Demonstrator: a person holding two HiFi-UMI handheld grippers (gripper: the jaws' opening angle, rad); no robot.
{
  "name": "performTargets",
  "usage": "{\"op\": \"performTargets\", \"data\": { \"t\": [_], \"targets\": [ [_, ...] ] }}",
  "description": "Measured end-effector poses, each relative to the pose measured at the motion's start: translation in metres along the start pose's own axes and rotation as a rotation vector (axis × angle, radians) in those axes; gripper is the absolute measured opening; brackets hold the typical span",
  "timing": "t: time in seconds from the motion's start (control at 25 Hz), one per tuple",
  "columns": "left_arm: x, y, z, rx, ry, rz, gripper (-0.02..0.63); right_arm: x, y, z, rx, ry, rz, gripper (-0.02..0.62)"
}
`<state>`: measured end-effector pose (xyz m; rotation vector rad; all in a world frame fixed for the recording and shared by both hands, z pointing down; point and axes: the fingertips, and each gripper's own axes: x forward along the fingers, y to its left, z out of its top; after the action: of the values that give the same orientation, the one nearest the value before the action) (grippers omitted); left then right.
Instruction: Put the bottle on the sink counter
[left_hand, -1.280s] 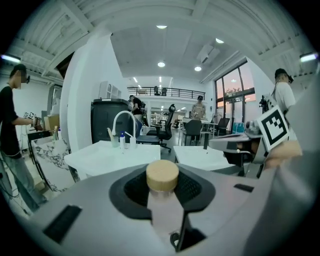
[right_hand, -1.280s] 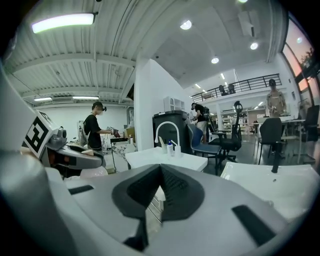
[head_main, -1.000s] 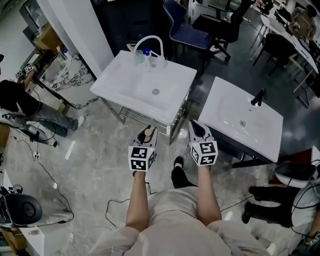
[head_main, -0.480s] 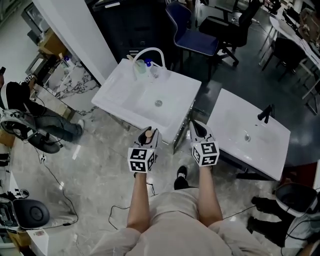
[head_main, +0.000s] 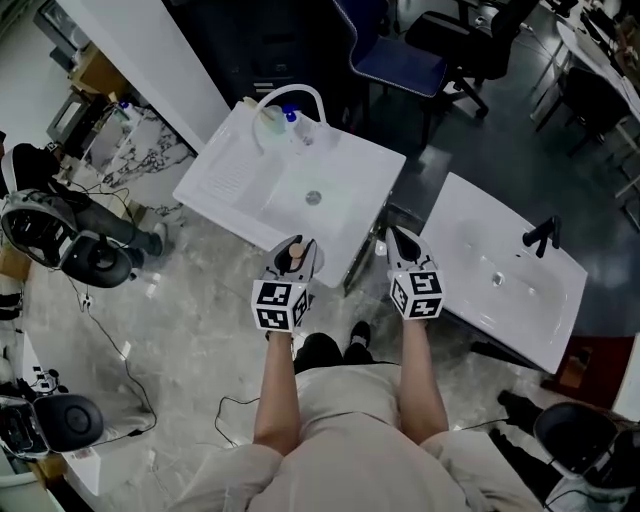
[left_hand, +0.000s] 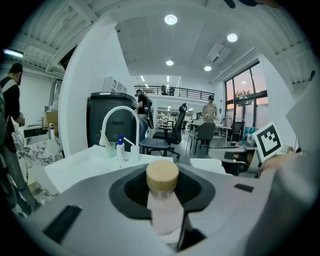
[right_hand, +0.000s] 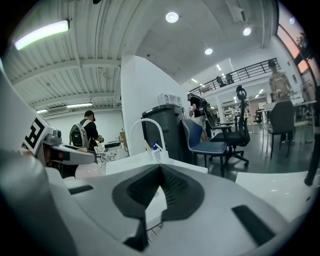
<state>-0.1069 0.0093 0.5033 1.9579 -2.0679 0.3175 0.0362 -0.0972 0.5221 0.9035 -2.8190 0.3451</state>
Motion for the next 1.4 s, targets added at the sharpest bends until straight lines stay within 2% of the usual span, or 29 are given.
{"op": "performTargets", "data": {
  "t": [0.24,0.48,0.84,1.2,1.4],
  "targets": [
    [0.014,0.004,0.007,-0.024,-0.008,-0.001,0.11,0.012,-0.018,0.002,0.023,0.011,-0.005,0.005],
    [0.031,0.022,0.019,-0.029,0.004,-0.017,0.11,0.033,-0.006,0.014,-0.023,0.042,0.013,0.005],
    [0.1,0.04,0.045,-0.009,-0.03,-0.09,0.11,0.079,-0.04,0.033,-0.068,0.027,-0.039,0.005],
    [0.162,0.056,0.075,0.065,-0.024,-0.185,0.11,0.116,-0.059,0.042,-0.033,0.03,-0.103,0.005],
    [0.185,0.064,0.075,0.087,-0.006,-0.234,0.11,0.136,-0.058,0.028,0.059,0.053,-0.103,0.005]
  ]
}}
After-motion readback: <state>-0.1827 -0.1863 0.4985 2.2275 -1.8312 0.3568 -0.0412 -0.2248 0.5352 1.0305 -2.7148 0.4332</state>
